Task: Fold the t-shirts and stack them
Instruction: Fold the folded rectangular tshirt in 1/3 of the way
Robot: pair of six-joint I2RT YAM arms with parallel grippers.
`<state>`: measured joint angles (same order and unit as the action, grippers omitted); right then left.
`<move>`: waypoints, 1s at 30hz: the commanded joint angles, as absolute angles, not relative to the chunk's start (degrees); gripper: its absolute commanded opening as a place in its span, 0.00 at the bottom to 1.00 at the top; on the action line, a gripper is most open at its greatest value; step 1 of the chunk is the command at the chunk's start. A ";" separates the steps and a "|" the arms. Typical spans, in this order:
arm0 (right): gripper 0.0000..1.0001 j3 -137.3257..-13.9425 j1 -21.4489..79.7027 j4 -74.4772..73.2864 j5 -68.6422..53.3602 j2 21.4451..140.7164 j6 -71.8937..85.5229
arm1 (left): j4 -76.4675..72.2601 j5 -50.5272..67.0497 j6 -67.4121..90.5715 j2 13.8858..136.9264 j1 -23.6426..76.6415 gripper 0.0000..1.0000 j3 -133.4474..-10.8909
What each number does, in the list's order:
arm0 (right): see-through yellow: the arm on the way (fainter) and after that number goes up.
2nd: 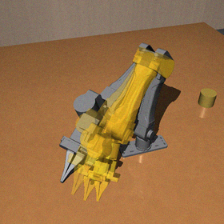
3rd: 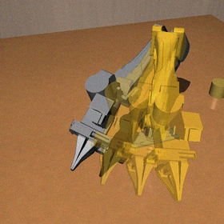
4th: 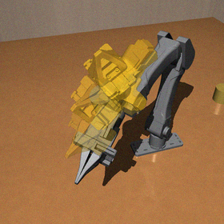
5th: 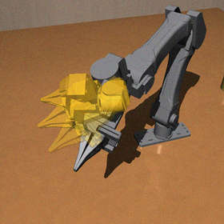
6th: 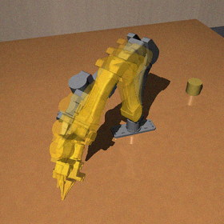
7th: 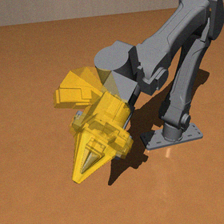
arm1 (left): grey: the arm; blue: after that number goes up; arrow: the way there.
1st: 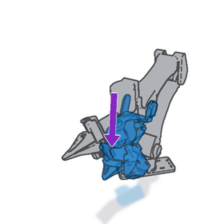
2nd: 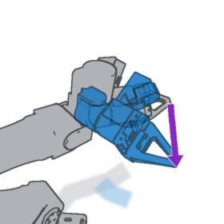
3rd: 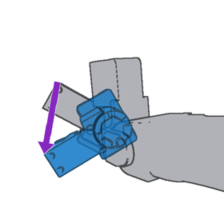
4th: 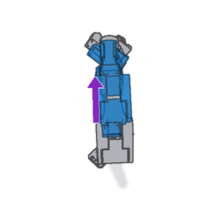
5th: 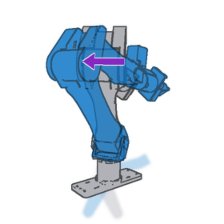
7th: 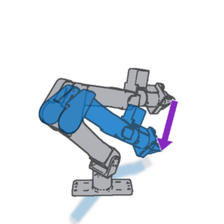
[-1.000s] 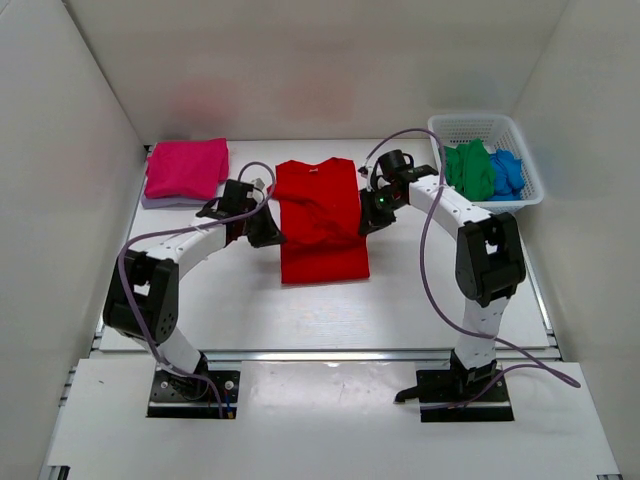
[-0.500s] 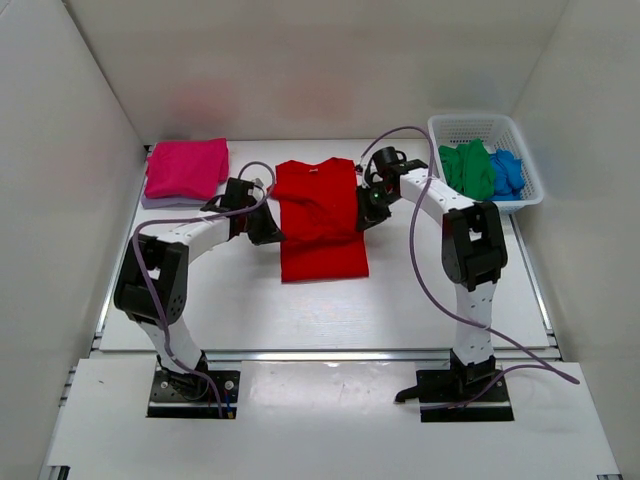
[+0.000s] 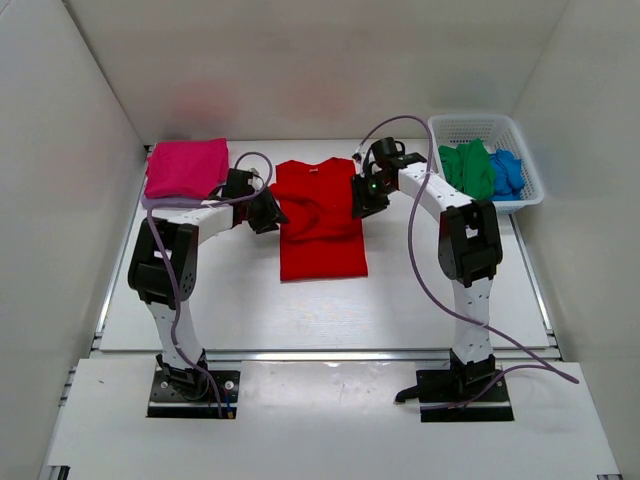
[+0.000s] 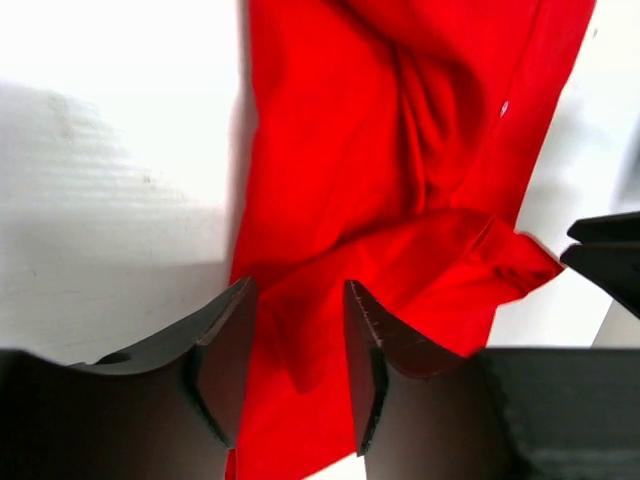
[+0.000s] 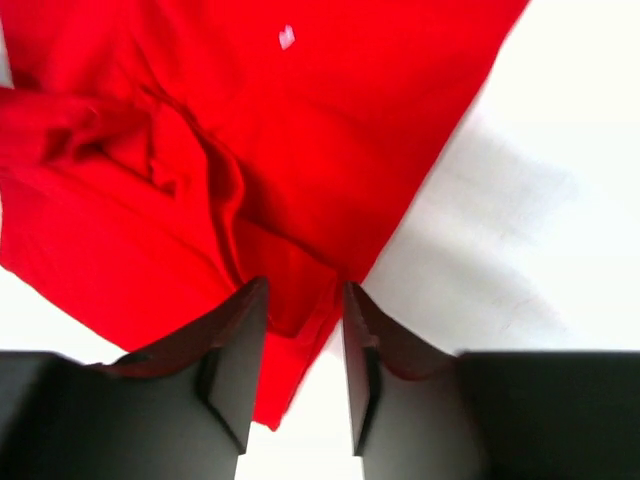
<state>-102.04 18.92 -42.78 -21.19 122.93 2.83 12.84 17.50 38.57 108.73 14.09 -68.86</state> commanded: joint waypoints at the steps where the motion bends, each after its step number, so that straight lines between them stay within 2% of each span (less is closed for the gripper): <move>1: 0.34 -104.86 17.93 -38.59 -21.00 122.35 3.51 | 7.66 16.18 41.56 107.32 13.62 0.52 -71.46; 3: 0.36 -103.02 17.06 -35.44 -22.41 120.59 5.35 | 5.81 15.12 42.97 106.70 13.45 0.53 -71.11; 5: 0.42 -101.52 17.22 -33.93 -21.80 119.10 5.80 | 2.13 13.28 45.51 105.04 12.84 0.53 -69.35; 8: 0.42 -100.81 16.61 -35.68 -20.31 118.57 4.84 | 2.18 15.46 46.15 103.18 11.78 0.47 -67.50; 11: 0.31 -98.27 17.75 -36.92 -18.11 115.86 3.00 | 9.03 17.05 41.15 102.75 12.65 0.35 -68.47; 13: 0.11 -92.93 18.80 -35.34 -16.09 113.22 2.99 | 10.10 16.79 39.38 101.35 13.09 0.15 -66.64; 15: 0.05 -89.57 19.42 -33.93 -15.38 110.75 3.25 | 10.63 15.91 39.03 99.58 14.58 0.00 -64.08; 16: 0.00 -88.08 19.77 -34.01 -15.64 110.13 3.51 | 10.55 15.47 38.76 98.62 14.76 0.00 -63.20; 22: 0.00 -81.83 21.70 -29.97 -16.87 106.97 5.97 | 12.13 15.29 38.41 98.44 17.49 0.00 -61.35; 30: 0.00 -86.38 22.67 -29.70 -18.01 111.87 7.29 | 17.39 13.97 36.92 102.74 18.99 0.00 -65.65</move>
